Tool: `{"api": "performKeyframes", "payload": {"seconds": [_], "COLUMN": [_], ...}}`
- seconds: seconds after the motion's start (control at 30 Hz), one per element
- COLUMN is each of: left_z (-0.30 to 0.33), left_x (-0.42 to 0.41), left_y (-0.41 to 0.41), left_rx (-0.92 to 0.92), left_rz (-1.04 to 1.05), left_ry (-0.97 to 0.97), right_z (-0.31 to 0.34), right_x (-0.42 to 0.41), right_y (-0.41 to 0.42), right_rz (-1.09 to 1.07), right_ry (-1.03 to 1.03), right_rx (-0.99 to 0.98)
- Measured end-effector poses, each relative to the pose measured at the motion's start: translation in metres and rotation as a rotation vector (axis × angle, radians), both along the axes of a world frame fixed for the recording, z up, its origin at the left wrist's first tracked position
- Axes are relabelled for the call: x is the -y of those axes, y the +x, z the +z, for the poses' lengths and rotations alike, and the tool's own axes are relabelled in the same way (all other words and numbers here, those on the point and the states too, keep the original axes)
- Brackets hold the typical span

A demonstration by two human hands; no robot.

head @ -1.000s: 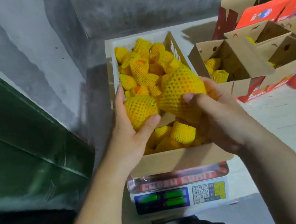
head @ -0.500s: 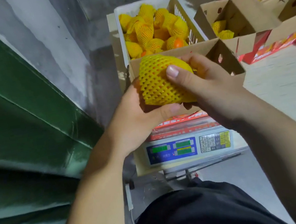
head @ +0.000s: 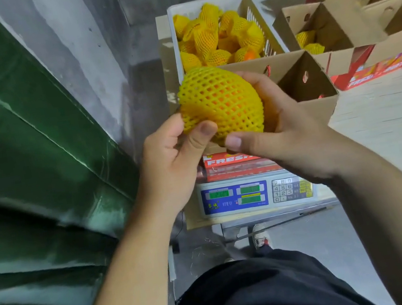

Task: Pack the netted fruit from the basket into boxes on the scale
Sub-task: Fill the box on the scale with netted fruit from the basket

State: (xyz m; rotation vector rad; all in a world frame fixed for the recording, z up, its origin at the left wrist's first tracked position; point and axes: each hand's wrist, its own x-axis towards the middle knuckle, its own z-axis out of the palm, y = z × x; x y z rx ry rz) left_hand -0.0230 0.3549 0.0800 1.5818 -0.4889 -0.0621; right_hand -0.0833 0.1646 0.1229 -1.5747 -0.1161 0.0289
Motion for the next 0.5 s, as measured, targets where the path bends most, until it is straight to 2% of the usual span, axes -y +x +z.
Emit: {"api": "performKeyframes", "payload": {"seconds": [0.13, 0.33, 0.4, 0.5], "left_z": [0.001, -0.008, -0.009, -0.009], "left_x": [0.002, 0.011, 0.013, 0.013], "left_y": [-0.001, -0.001, 0.001, 0.005], "left_rx": [-0.066, -0.258, -0.316, -0.298], "left_rz": [-0.006, -0.008, -0.036, -0.054], "left_ry": [-0.036, -0.036, -0.024, 0.073], "right_z": [-0.009, -0.03, -0.031, -0.023], "right_x": [-0.002, -0.001, 0.007, 0.033], "right_y": [0.001, 0.002, 0.006, 0.018], "right_rz": [-0.033, -0.11, -0.2, -0.459], "right_ry": [0.027, -0.206, -0.288, -0.494], "right_rx": [-0.004, 0.002, 0.053, 0.183]}}
